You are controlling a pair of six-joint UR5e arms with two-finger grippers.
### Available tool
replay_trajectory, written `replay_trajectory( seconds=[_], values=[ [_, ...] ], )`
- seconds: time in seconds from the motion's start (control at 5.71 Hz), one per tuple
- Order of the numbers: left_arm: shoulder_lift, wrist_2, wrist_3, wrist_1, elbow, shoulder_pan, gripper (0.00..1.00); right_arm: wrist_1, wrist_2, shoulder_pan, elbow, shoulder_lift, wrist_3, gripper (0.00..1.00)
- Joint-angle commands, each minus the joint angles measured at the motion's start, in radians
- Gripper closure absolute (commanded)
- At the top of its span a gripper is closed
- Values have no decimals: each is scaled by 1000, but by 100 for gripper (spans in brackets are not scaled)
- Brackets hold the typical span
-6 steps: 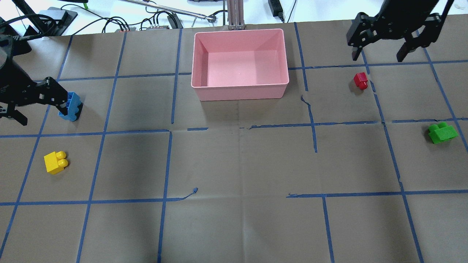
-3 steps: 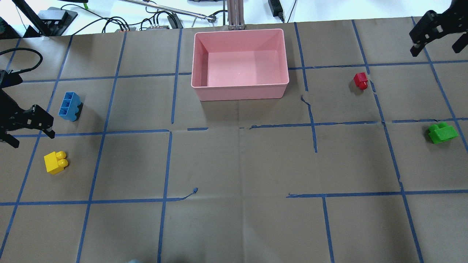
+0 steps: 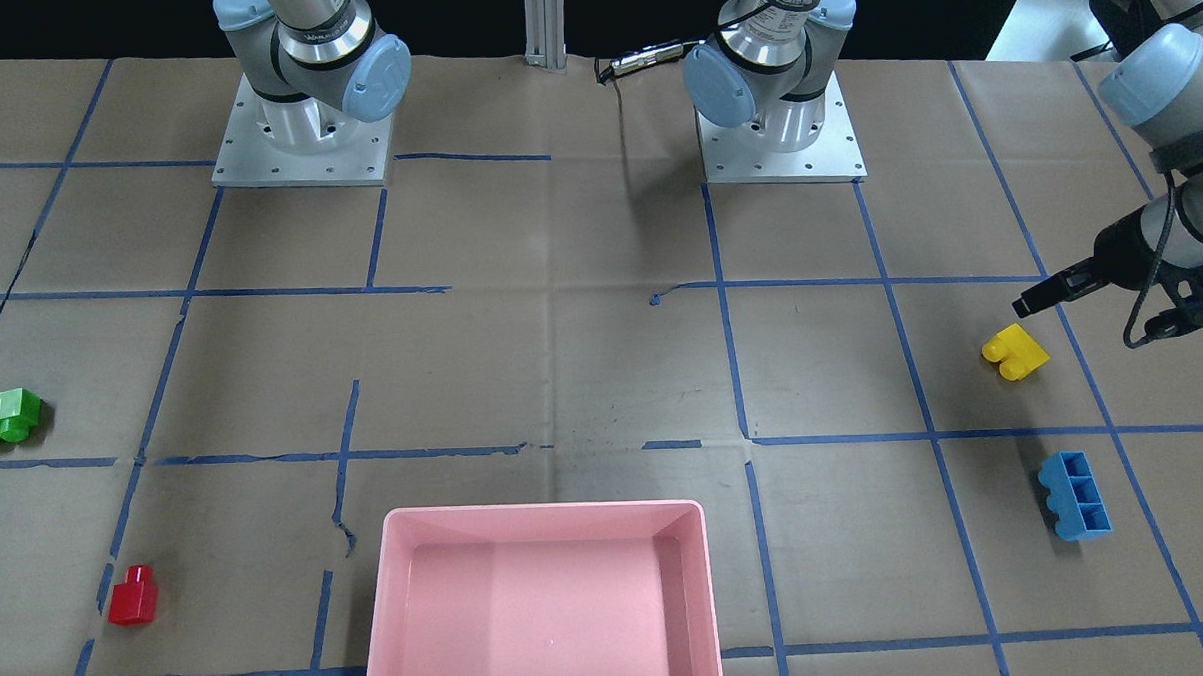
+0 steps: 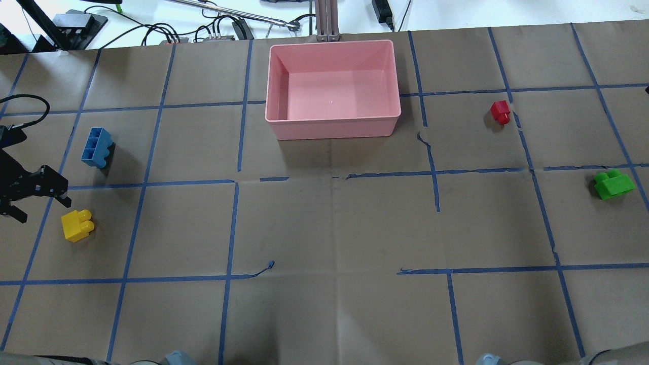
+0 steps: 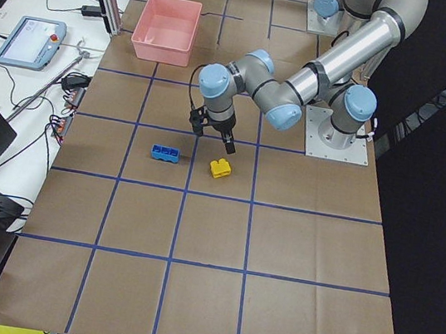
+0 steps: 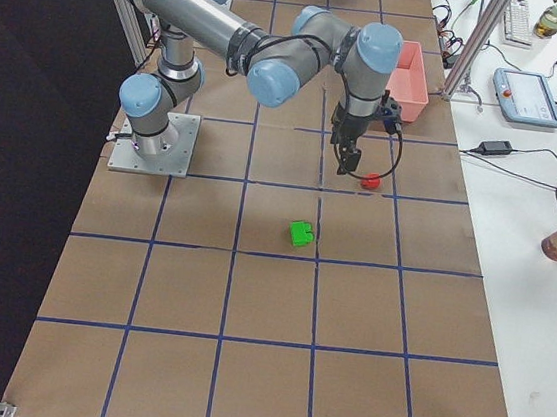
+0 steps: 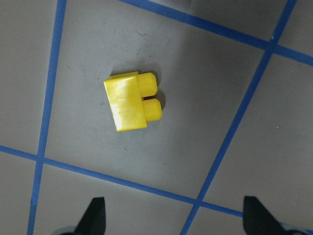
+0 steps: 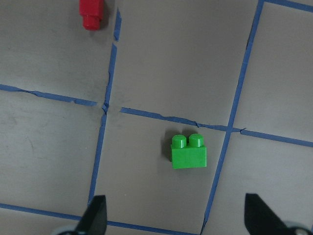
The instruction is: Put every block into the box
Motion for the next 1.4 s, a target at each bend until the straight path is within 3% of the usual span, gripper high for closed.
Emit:
replay_trajectory(
  seconds=[0.0, 0.35, 0.53, 1.05, 1.23],
  values=[
    [-47, -32, 0, 104, -42, 5, 9, -135, -4, -63, 119, 38, -31, 0],
    [-79, -23, 32, 326, -135, 5, 9, -429, -27, -73, 312, 104, -87, 0],
    [-118, -22, 35, 337, -129, 5, 7, -497, -24, -73, 348, 154, -92, 0],
    [-154, 41, 43, 348, -126, 5, 8, -561, -33, -73, 354, 270, -94, 0],
    [-156, 46, 90, 348, -123, 5, 33, -561, -35, -73, 354, 274, -90, 0]
  ],
)
